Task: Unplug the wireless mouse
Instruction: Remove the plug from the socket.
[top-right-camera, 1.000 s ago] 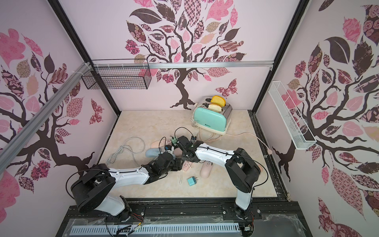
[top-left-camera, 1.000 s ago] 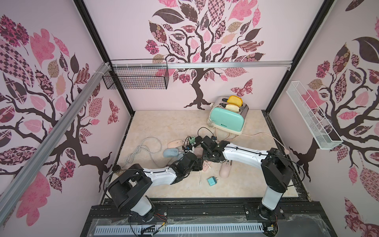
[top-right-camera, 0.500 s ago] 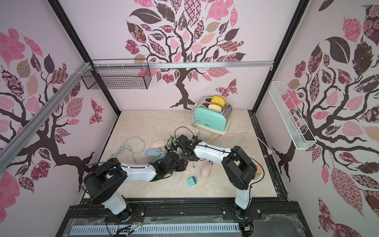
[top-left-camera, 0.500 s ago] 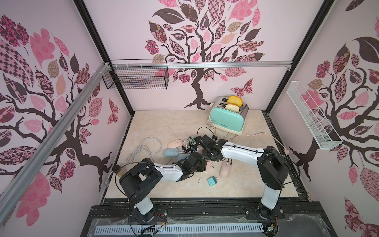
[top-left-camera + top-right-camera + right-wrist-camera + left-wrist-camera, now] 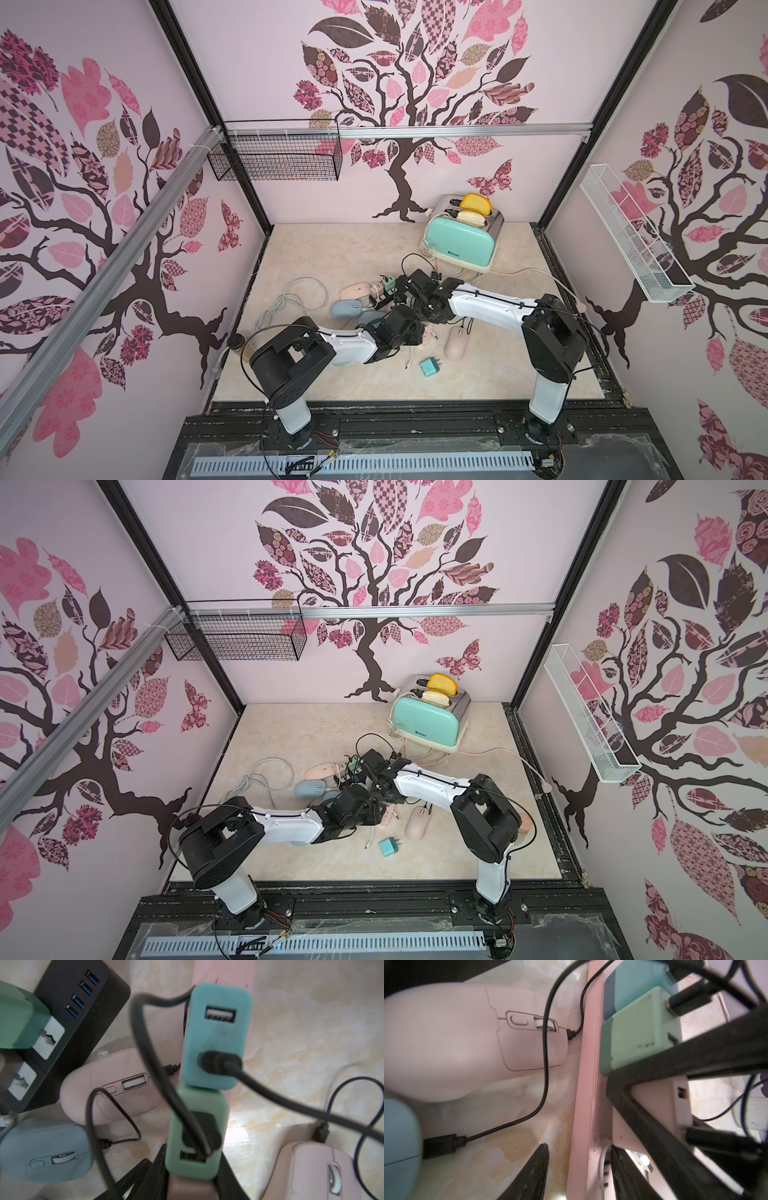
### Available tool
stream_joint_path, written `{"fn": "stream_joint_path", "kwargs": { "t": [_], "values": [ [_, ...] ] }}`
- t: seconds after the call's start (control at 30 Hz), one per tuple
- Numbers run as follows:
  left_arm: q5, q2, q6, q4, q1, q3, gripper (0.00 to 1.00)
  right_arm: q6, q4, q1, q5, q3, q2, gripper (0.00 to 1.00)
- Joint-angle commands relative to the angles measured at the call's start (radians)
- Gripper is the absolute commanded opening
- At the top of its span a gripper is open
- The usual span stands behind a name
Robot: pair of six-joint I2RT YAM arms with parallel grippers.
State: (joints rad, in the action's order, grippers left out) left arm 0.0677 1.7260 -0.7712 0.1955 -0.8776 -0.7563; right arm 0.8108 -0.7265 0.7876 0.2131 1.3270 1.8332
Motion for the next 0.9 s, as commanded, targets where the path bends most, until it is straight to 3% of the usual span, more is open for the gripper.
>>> {"fn": "stream_joint_path", "kwargs": {
  "t": [0.0, 0.2, 0.33, 0.57, 0.87],
  "values": [
    [0.059, 0.063, 0.0, -0.152, 0.021, 0.024, 0.49, -0.061, -0.046, 0.009, -0.056, 0.089, -0.109, 0.0],
    [0.043, 0.064, -0.01, -0.134, 0.041, 0.041, 0.49, -0.094, -0.094, 0.001, -0.103, 0.104, -0.125, 0.0],
    [0.03, 0.016, 0.001, -0.128, 0.042, 0.049, 0.58, -0.121, -0.058, -0.001, -0.086, 0.052, -0.157, 0.0],
    [-0.03, -0.153, 0.038, -0.145, 0.042, 0.067, 0.69, -0.242, 0.035, -0.013, -0.09, -0.02, -0.251, 0.0],
    [-0.114, -0.468, 0.014, -0.251, 0.035, 0.167, 0.73, -0.272, 0.064, -0.034, -0.227, -0.056, -0.316, 0.0]
  ]
}}
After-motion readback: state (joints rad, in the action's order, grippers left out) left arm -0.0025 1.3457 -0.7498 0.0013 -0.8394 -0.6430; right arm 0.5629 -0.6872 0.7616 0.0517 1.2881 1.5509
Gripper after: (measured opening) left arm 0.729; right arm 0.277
